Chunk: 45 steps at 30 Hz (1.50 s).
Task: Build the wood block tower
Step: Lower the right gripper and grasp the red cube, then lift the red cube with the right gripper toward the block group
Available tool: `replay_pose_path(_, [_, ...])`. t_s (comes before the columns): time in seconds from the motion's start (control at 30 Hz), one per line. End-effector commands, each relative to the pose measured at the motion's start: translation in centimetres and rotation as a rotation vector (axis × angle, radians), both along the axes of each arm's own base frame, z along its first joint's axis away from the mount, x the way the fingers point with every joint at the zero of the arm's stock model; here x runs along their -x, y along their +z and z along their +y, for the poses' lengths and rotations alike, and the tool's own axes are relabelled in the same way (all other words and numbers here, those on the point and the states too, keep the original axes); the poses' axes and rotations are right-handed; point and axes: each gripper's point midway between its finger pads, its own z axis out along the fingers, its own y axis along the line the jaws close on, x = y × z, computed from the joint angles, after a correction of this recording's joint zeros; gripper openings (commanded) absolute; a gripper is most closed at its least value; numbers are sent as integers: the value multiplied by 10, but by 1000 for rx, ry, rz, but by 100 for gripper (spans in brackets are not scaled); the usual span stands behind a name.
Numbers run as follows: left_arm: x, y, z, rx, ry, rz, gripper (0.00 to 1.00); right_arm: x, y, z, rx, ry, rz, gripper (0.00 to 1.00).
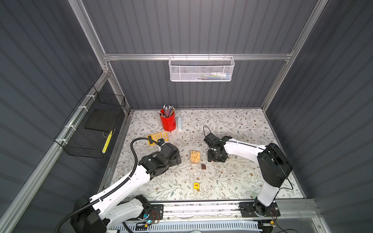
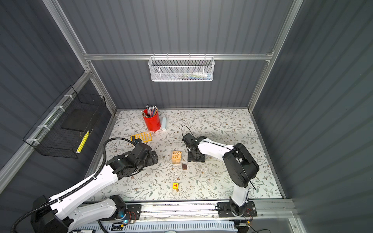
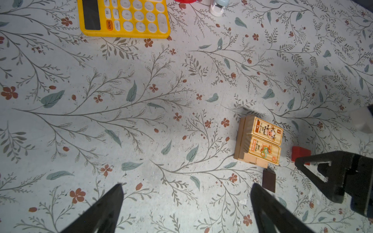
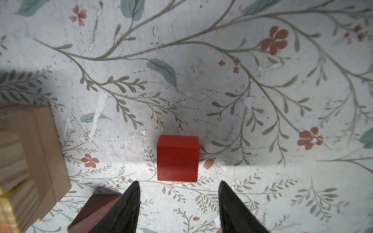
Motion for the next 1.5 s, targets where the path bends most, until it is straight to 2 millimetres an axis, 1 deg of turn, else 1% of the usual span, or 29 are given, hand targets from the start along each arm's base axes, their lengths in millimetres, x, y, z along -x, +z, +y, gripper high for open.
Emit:
replay_pose_path(0.0, [-4, 8, -2, 7, 13, -24, 98, -10, 0, 1, 7, -33, -20, 57])
replay_pose_path(0.37, [-4, 5, 0, -11, 10, -21, 99, -16, -15, -2, 56, -23, 1, 46])
replay_pose_path(0.57, [-4, 2, 1, -20, 12, -14, 100, -16, -17, -2, 58, 25, -1, 41])
replay_pose_path(0.63, [-4, 2, 1, -21, 13, -16, 99, -15, -16, -2, 59, 51, -7, 36])
replay_pose_path(0.7, [-5, 3, 0, -22, 13, -18, 99, -15, -10, -2, 54, 81, -21, 34])
replay_pose_path(0.8, [-5, 4, 0, -20, 11, -19, 99, -16, 6, -4, 54, 133, -59, 32])
replay_pose_path(0.9, [-4, 6, 0, -19, 5, -22, 99, -15, 28, -3, 30, 212, -111, 30])
replay_pose_path(1.0, [-2, 7, 4, -24, 12, -26, 99, -13, 48, 5, -9, 353, -153, 28])
replay_pose_path(1.07, [0, 8, 8, -21, 22, -33, 99, -10, 60, 16, -56, 478, -181, 27])
replay_pose_path(1.13, [3, 8, 13, -23, 33, -34, 100, -2, 72, 34, -132, 622, -189, 28])
replay_pose_path(1.23, [9, 8, 22, -36, 51, -34, 99, 1, 87, 50, -182, 761, -220, 25])
replay_pose_path(1.37, [16, 10, 34, -58, 73, -33, 99, 1, 97, 66, -195, 920, -244, 24])
replay_pose_path(1.47, [19, 9, 39, -66, 81, -32, 99, 4, 99, 82, -172, 1054, -246, 24])
